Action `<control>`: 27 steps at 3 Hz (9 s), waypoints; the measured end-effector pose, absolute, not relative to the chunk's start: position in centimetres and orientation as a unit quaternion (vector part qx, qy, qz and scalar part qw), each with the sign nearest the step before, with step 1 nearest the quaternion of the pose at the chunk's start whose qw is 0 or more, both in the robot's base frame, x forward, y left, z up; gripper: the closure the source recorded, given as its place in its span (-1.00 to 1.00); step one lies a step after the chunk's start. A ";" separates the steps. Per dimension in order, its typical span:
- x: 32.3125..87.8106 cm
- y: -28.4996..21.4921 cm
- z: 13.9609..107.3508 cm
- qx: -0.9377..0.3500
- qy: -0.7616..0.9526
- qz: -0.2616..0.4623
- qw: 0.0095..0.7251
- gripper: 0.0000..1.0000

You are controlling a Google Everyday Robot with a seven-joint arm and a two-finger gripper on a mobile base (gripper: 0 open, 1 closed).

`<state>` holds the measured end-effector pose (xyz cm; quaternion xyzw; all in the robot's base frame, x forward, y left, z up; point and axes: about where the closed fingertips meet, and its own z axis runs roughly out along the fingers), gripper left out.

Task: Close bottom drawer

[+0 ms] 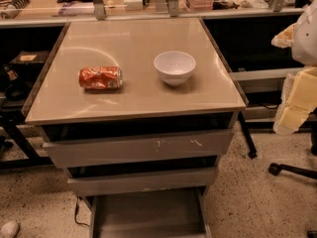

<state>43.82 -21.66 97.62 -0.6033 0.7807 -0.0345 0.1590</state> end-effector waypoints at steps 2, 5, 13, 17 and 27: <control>43.8 -21.7 97.6 -0.603 0.781 -0.034 0.159 -0.63; 43.8 -21.7 97.6 -0.603 0.781 -0.035 0.159 0.76; 36.8 -20.8 75.7 -0.549 0.832 0.055 0.051 1.00; 33.6 -18.9 59.9 -0.529 0.843 0.096 0.005 1.00; 28.8 -17.7 23.0 -0.453 0.863 0.224 -0.013 1.00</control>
Offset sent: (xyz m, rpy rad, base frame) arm 0.0000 0.0000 0.0000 0.0000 0.0000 0.0000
